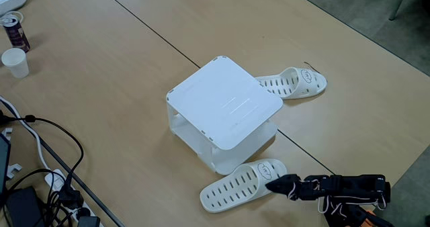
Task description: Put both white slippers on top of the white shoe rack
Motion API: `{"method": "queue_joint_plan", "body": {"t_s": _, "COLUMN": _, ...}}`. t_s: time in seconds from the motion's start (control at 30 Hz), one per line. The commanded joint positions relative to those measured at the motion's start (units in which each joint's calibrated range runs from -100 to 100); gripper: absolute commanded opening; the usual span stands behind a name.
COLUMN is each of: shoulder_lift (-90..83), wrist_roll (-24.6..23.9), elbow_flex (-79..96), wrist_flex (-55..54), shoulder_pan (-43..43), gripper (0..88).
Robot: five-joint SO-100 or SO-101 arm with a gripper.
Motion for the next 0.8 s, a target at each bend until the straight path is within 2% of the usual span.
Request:
{"method": "queue_joint_plan", "body": {"t_s": 0.0, "shoulder_lift": -1.48, "wrist_roll": 0.42, "elbow_flex": -4.07, "wrist_flex": -0.41, "shoulder_pan": 0.93, "gripper": 0.8}}
{"method": "queue_joint_plan", "body": {"t_s": 0.23, "shoulder_lift": -0.73, "wrist_roll": 0.42, "elbow_flex": -16.79, "wrist_flex": 0.28, "shoulder_pan": 16.31, "gripper": 0.8}}
{"method": "queue_joint_plan", "body": {"t_s": 0.37, "shoulder_lift": -0.56, "wrist_roll": 0.42, "elbow_flex": -16.42, "wrist_flex": 4.33, "shoulder_pan": 23.63, "gripper": 0.8}}
{"method": "queue_joint_plan", "body": {"t_s": 0.57, "shoulder_lift": 1.63, "wrist_roll": 0.42, "elbow_flex": -8.94, "wrist_flex": 6.66, "shoulder_pan": 22.31, "gripper": 0.8}}
{"method": "queue_joint_plan", "body": {"t_s": 0.77, "shoulder_lift": 10.38, "wrist_roll": 0.42, "elbow_flex": -10.83, "wrist_flex": 6.58, "shoulder_pan": 20.92, "gripper": 1.3}}
